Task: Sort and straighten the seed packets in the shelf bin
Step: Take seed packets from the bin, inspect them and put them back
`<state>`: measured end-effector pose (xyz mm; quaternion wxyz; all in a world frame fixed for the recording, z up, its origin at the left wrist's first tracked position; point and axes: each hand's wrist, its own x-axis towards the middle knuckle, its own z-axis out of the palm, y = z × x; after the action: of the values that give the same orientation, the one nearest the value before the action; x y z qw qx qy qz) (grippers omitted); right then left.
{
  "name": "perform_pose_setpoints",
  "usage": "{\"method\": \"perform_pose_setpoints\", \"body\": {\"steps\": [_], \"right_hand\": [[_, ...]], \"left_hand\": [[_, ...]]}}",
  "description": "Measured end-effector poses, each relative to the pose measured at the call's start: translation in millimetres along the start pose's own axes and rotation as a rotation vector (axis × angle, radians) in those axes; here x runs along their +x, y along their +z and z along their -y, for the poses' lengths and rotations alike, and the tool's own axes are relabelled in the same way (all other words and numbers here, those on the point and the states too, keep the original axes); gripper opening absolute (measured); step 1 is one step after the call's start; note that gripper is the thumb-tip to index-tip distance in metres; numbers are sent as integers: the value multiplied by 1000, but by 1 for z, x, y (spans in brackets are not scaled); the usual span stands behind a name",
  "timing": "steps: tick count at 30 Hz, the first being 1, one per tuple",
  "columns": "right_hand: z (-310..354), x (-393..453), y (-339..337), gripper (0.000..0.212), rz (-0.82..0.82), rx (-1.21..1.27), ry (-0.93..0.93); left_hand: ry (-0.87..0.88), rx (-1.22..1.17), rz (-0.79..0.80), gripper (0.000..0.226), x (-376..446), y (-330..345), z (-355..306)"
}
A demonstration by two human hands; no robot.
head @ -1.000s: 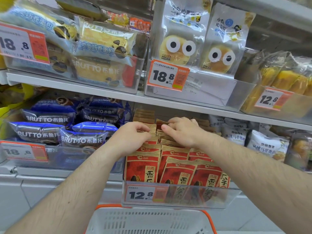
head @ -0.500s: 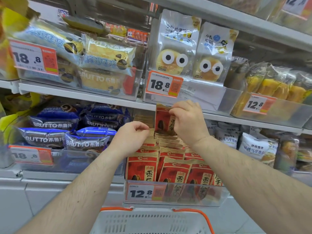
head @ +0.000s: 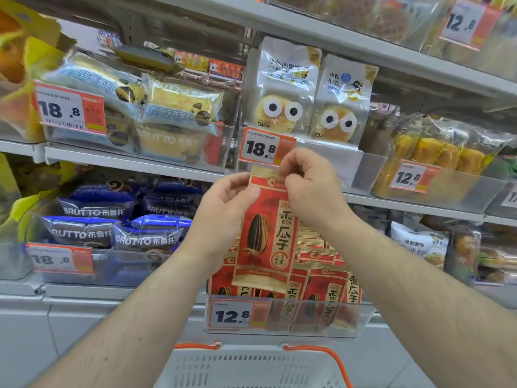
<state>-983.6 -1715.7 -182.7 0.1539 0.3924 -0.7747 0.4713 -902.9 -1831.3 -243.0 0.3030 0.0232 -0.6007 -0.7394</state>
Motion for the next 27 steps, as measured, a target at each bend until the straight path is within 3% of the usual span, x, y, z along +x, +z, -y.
{"method": "perform_pose_setpoints", "body": {"steps": [4,10,20,27], "right_hand": [[-22,-29,4,36,147,92,98],[-54,-78,-1,32,192,84,261],[-89,-122,-10,9,154,353,595],[-111,-143,-5,21,137,421,727]], "left_hand": [[-242,-224,6,15,-19,13,17],[-478,-290,59,14,-46,19,54],[-594,-204,52,20,-62,32,89],[-690,-155,49,31,-69,38,110]]}}
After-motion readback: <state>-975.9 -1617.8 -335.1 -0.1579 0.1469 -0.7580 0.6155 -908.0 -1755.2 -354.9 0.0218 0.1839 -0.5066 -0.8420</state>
